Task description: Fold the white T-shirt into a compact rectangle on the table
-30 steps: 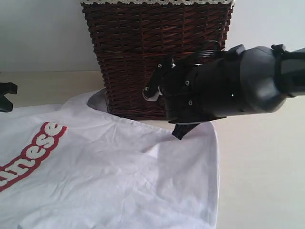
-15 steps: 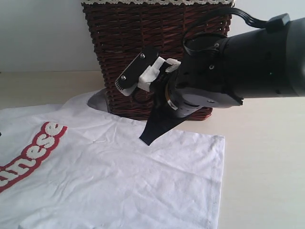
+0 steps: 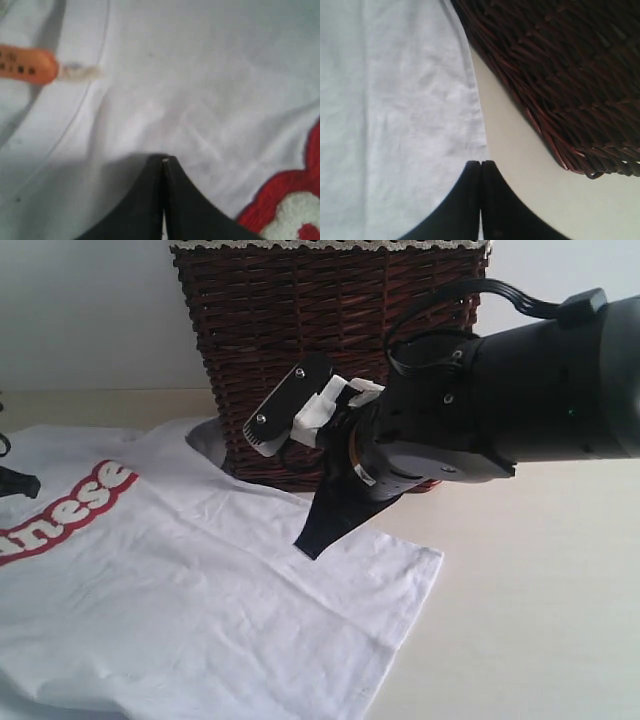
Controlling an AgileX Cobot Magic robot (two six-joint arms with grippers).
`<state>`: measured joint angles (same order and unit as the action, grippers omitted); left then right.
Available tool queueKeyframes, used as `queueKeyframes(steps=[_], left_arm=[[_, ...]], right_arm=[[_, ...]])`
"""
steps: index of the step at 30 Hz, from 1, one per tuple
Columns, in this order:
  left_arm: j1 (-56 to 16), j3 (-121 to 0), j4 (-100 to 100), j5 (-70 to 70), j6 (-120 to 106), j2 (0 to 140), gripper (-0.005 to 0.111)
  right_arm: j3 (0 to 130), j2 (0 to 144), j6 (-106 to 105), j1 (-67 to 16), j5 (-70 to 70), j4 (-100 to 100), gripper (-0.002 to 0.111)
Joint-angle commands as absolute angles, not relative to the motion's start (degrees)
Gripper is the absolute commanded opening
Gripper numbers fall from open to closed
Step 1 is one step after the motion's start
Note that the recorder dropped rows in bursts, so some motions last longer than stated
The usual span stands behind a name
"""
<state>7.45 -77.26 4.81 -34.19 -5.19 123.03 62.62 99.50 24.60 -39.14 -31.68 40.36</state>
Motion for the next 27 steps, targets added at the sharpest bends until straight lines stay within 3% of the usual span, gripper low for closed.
queueKeyframes(steps=[1,6,13,18,27], left_arm=[[5.66,-80.98,1.37,-32.82,-4.25,126.30,0.000],[5.10,-82.08,0.87,-39.20,-4.16,127.08,0.000],[5.10,-82.08,2.73,-46.99,-4.69,126.88,0.000],[5.10,-82.08,2.49,-49.66,-5.56,125.93,0.000],[5.10,-77.58,2.74,-59.94,-7.83,124.22,0.000]], right_arm=[[62.43,99.11,24.04,-39.02,-30.40,40.17,0.000],[60.70,100.61,10.34,-39.02,-29.39,29.24,0.000],[60.36,108.26,-29.49,-39.02,-28.98,-8.64,0.000],[60.36,113.19,-26.09,-39.02,-29.39,-4.58,0.000],[60.36,117.88,0.41,-33.06,-33.26,22.24,0.000]])
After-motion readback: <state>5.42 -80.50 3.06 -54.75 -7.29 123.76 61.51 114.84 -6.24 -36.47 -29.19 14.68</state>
